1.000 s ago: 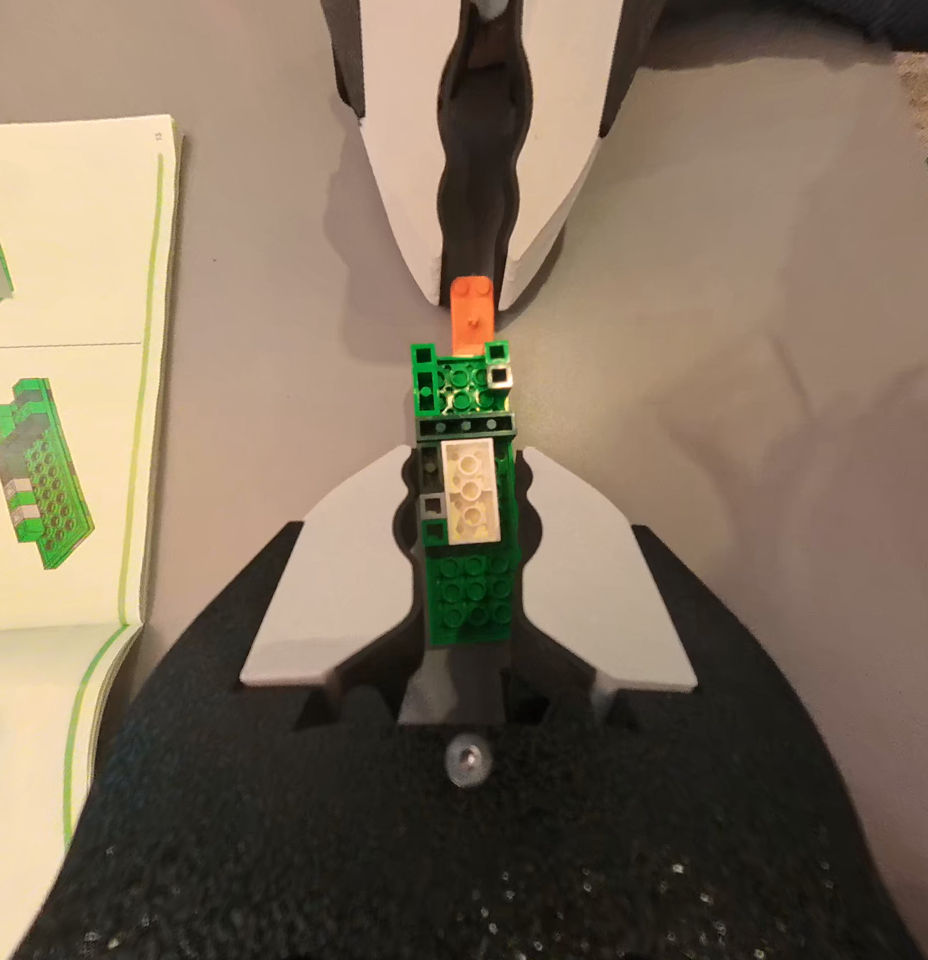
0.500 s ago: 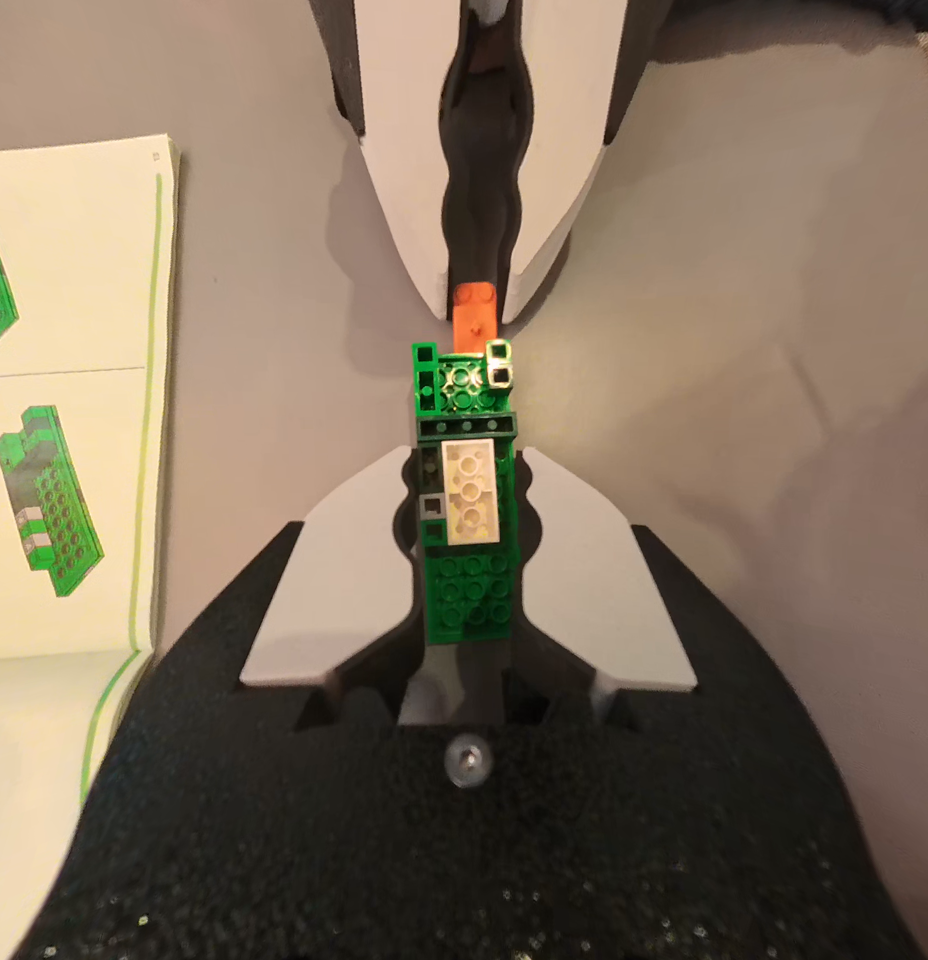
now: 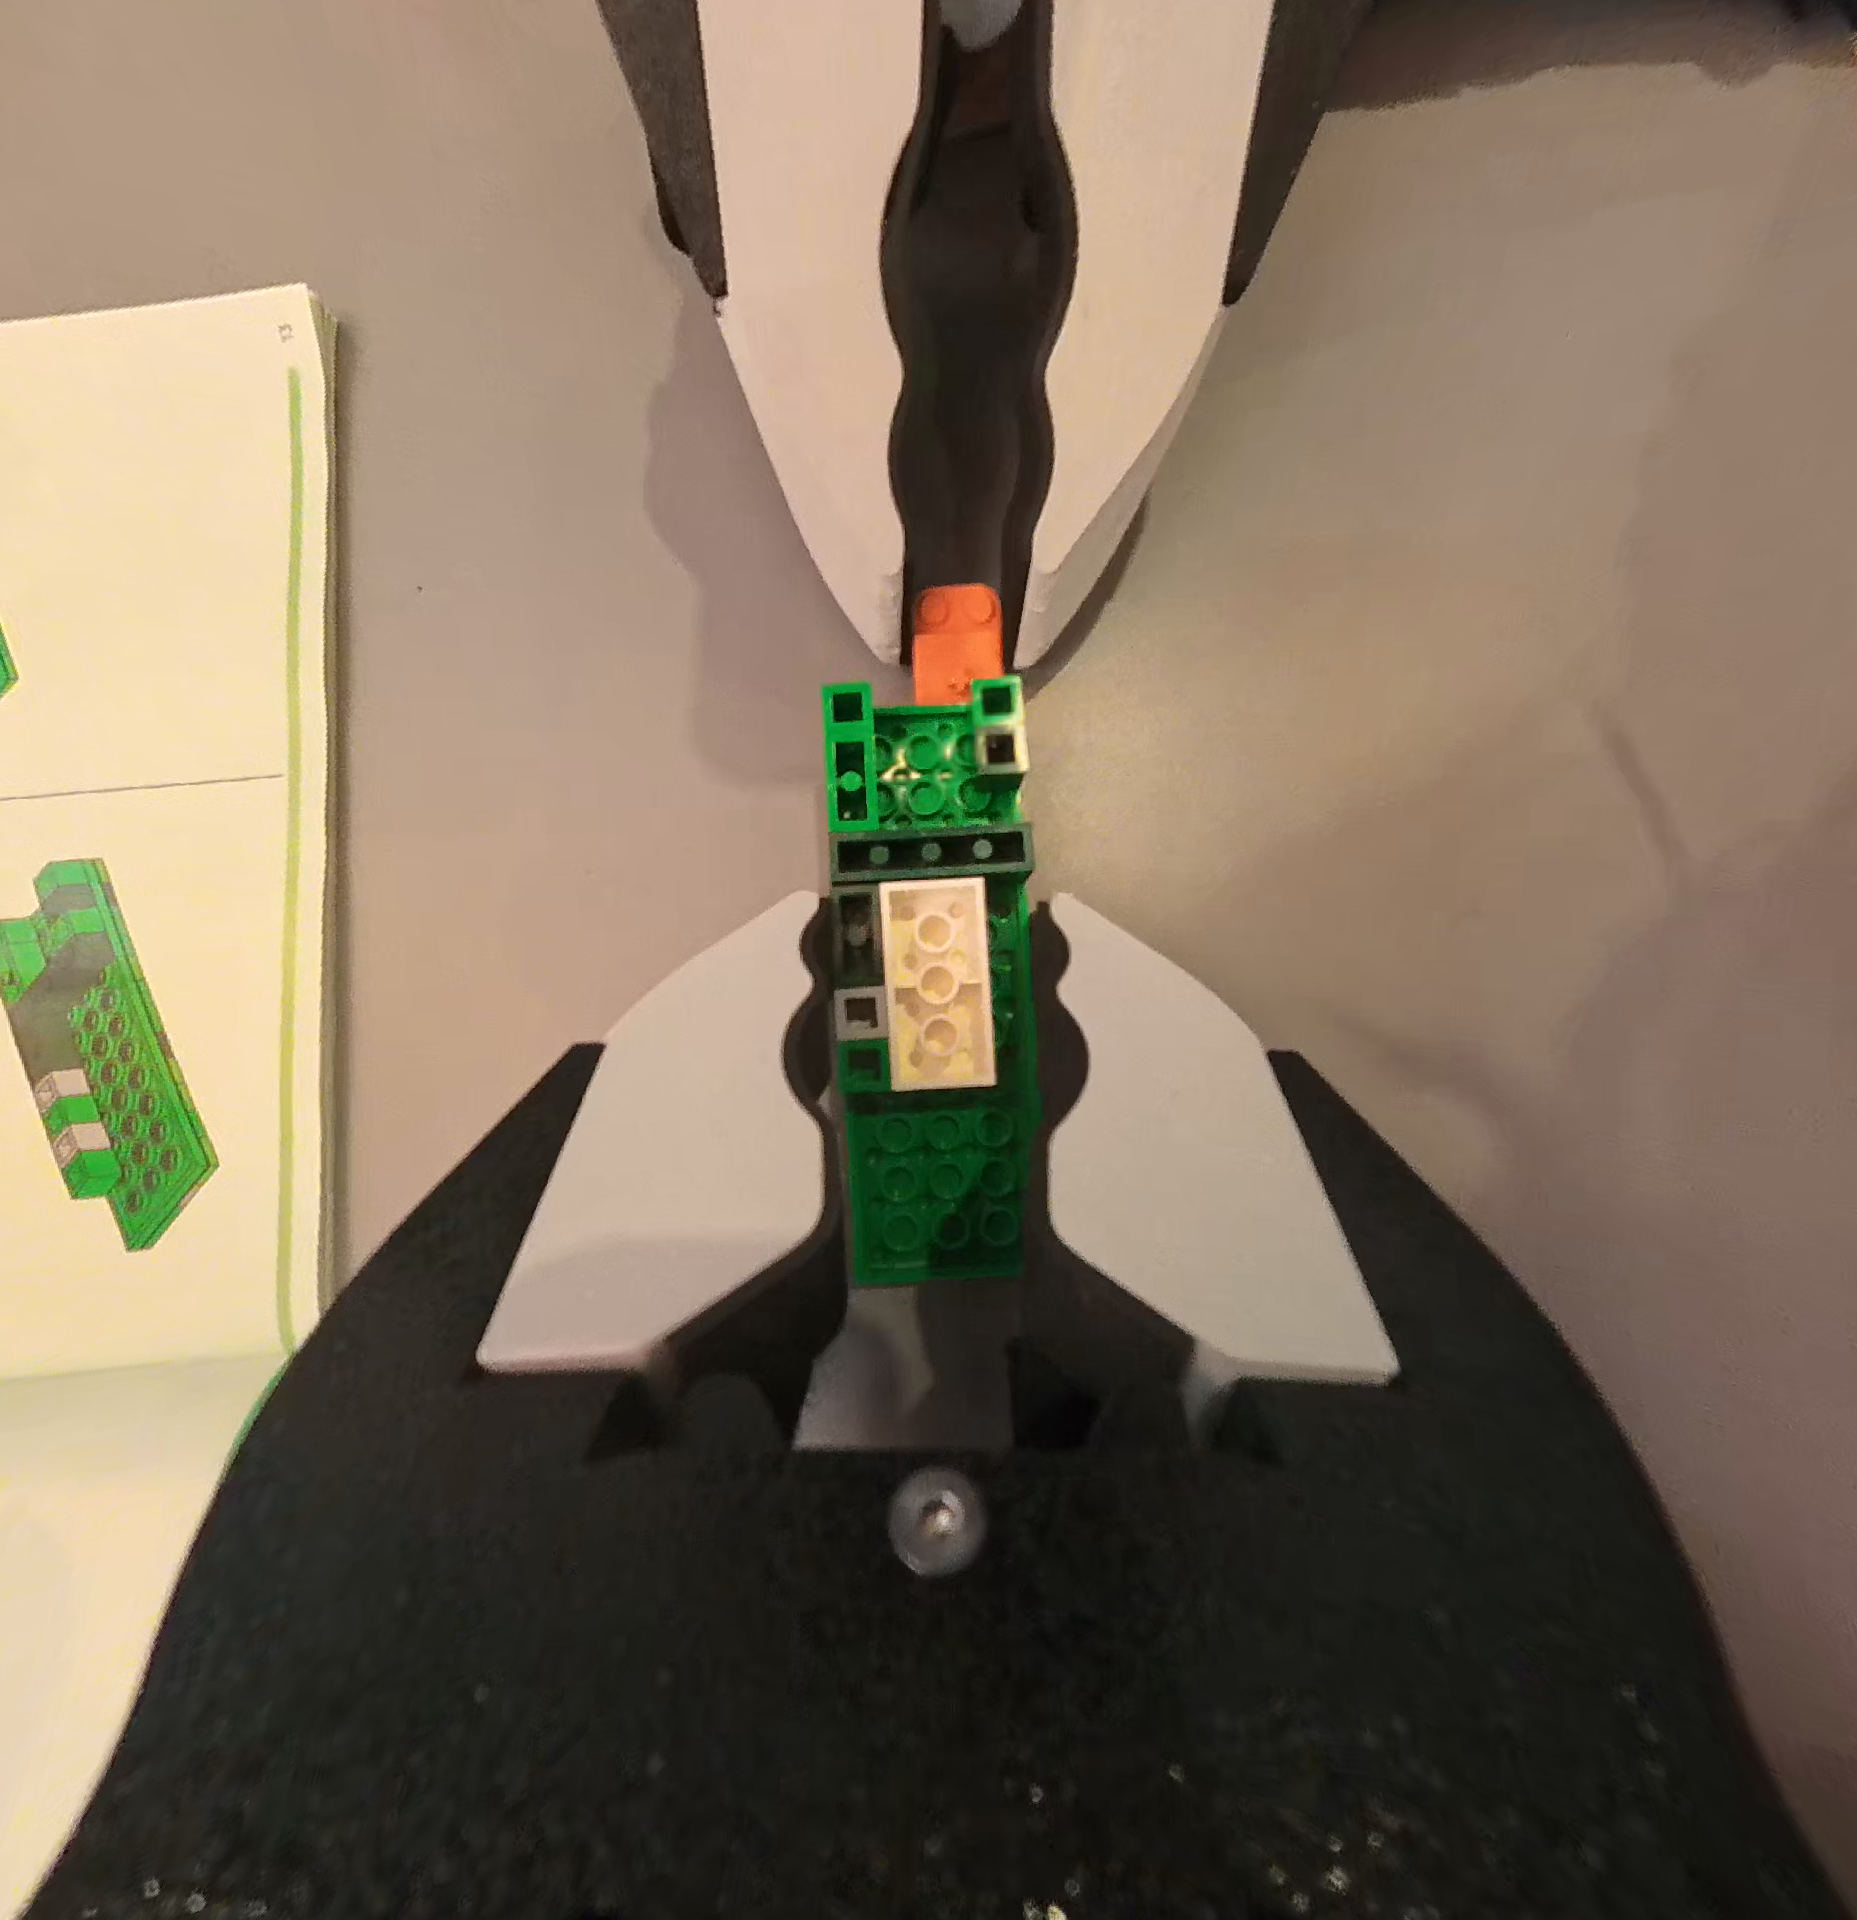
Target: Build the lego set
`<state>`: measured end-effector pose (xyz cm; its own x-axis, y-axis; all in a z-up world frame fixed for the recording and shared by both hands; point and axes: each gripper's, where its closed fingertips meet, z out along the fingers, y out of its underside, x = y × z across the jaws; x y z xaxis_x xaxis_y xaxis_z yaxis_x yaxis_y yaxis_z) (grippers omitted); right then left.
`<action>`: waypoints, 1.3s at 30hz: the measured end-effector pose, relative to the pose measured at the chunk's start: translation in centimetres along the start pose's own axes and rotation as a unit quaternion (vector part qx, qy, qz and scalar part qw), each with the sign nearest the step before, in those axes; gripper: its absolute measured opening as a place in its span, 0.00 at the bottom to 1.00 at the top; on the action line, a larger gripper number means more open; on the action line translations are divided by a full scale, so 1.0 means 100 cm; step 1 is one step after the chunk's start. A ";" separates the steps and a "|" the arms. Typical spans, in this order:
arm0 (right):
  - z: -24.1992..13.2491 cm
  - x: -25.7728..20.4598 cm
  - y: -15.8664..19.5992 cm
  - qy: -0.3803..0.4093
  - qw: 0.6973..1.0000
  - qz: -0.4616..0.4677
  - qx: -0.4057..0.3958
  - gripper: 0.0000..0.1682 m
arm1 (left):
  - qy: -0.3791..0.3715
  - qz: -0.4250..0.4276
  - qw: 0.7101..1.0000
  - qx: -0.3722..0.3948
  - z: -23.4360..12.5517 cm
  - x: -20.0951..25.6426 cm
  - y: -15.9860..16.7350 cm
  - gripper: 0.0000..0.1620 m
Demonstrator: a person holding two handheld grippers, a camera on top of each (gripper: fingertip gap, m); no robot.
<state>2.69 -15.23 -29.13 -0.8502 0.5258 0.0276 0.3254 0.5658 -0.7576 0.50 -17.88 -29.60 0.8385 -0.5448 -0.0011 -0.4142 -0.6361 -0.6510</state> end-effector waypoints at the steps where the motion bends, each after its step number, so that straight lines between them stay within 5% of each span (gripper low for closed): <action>1: 0.000 0.000 0.000 0.000 1.000 0.000 0.000 0.10 | -0.001 0.001 1.000 0.000 0.000 0.000 0.000 0.23; 14: -0.001 0.000 -0.001 0.014 1.000 -0.015 0.006 0.14 | -0.003 -0.003 1.000 0.027 -0.009 0.001 -0.007 0.28; 26: -0.005 -0.001 -0.003 0.038 0.999 -0.030 0.022 0.23 | -0.070 -0.055 0.992 0.091 -0.062 -0.005 0.006 0.27; 33: -0.004 0.001 -0.001 0.042 0.999 -0.017 0.012 0.20 | -0.050 -0.044 0.997 0.041 -0.033 -0.001 0.015 0.32; 39: -0.004 0.002 -0.001 0.041 0.999 -0.009 0.009 0.16 | -0.034 -0.041 0.999 0.004 -0.018 -0.002 0.020 0.26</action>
<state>2.65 -14.92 -28.84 -0.8190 0.5661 0.0936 0.3020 0.5639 -0.7687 -1.19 -20.02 -29.57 0.8913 -0.4534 0.0007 -0.3416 -0.6727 -0.6563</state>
